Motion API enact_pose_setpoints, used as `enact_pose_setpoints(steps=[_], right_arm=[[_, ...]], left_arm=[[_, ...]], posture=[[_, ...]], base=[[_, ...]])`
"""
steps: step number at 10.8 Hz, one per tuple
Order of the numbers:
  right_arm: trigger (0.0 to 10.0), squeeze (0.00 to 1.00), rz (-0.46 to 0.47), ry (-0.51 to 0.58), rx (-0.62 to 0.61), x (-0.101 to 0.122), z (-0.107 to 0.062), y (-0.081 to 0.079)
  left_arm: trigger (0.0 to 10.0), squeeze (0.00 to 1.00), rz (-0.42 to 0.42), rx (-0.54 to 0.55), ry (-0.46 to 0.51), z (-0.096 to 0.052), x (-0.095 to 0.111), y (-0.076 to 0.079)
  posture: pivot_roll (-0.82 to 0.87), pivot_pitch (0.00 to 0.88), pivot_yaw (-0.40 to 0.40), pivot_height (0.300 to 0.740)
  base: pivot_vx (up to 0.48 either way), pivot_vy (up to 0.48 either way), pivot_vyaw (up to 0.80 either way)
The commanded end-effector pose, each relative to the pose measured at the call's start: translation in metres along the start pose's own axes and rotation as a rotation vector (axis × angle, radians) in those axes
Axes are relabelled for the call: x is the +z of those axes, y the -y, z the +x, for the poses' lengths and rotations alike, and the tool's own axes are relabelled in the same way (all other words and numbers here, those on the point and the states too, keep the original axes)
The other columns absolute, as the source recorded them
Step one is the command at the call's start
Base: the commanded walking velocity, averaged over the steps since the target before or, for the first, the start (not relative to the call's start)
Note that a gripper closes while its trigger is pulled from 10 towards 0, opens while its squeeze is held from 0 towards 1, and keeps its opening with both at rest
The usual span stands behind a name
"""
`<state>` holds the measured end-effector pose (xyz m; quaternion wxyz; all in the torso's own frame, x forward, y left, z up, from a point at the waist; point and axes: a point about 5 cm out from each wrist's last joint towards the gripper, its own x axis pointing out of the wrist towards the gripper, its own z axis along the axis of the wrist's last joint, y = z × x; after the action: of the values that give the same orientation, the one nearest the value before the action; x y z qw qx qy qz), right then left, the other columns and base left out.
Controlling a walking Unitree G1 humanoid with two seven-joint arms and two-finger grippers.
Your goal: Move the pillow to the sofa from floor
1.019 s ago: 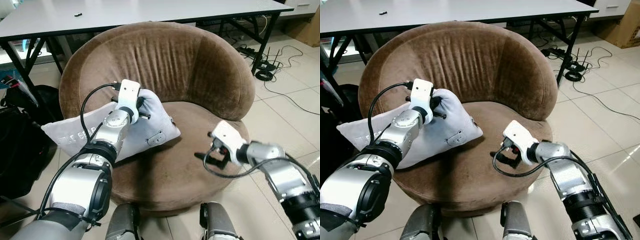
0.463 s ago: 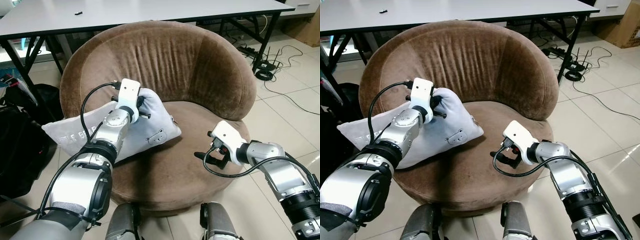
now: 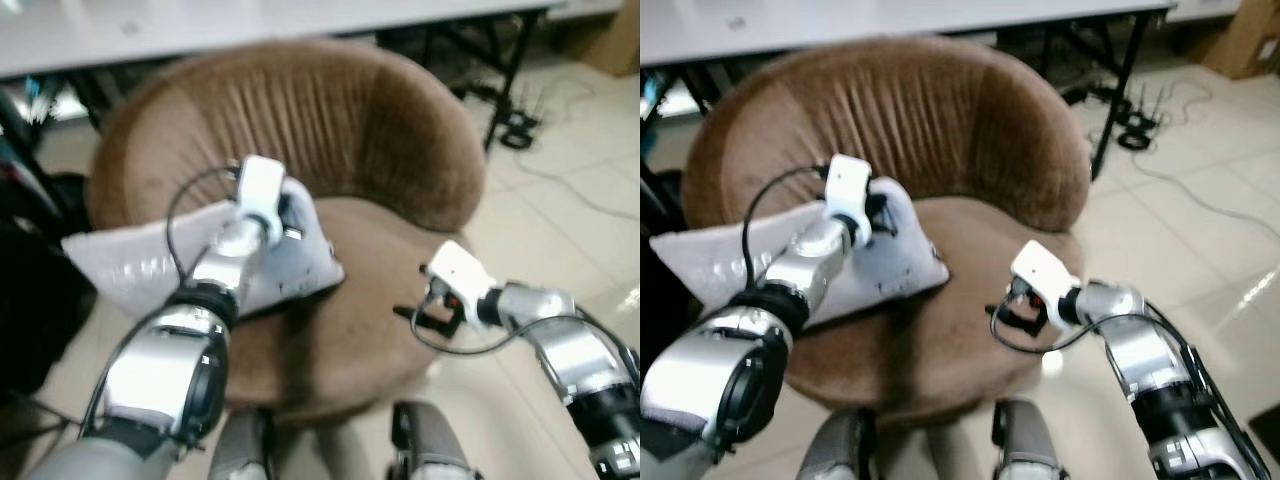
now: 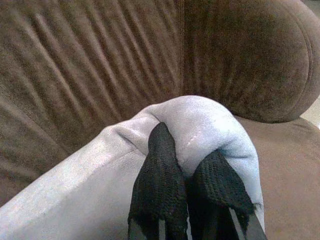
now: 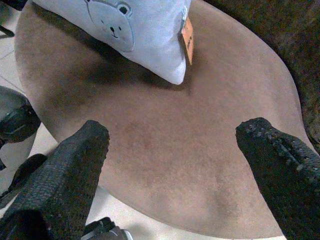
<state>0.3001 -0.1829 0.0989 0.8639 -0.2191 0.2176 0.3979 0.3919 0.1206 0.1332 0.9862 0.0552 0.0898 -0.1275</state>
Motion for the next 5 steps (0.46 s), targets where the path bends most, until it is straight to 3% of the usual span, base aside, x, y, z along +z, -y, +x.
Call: enact_pose_setpoints(steps=[1,2,5], right_arm=[[10.0,0.0,-0.009,0.015,0.023,0.0037,0.0031,-0.003],[10.0,0.0,-0.01,0.014,0.024,0.0036,0.0038,-0.0033],[10.0,0.0,-0.016,0.011,0.03,0.0035,0.0039,-0.0036]], left_arm=[[10.0,0.0,0.017,0.022,0.012,-0.0001,0.0069,-0.0095],[10.0,0.0,0.003,0.024,0.017,-0.0002,0.0065,-0.0091],[10.0,0.0,-0.014,0.035,0.018,-0.0005,0.006,-0.0104]], posture=[[-0.22,0.0,0.056,0.615],[-0.22,0.0,0.056,0.615],[-0.22,0.0,0.053,0.615]], base=[[0.33,-0.345,0.0],[0.337,-0.337,0.0],[0.0,0.0,0.0]])
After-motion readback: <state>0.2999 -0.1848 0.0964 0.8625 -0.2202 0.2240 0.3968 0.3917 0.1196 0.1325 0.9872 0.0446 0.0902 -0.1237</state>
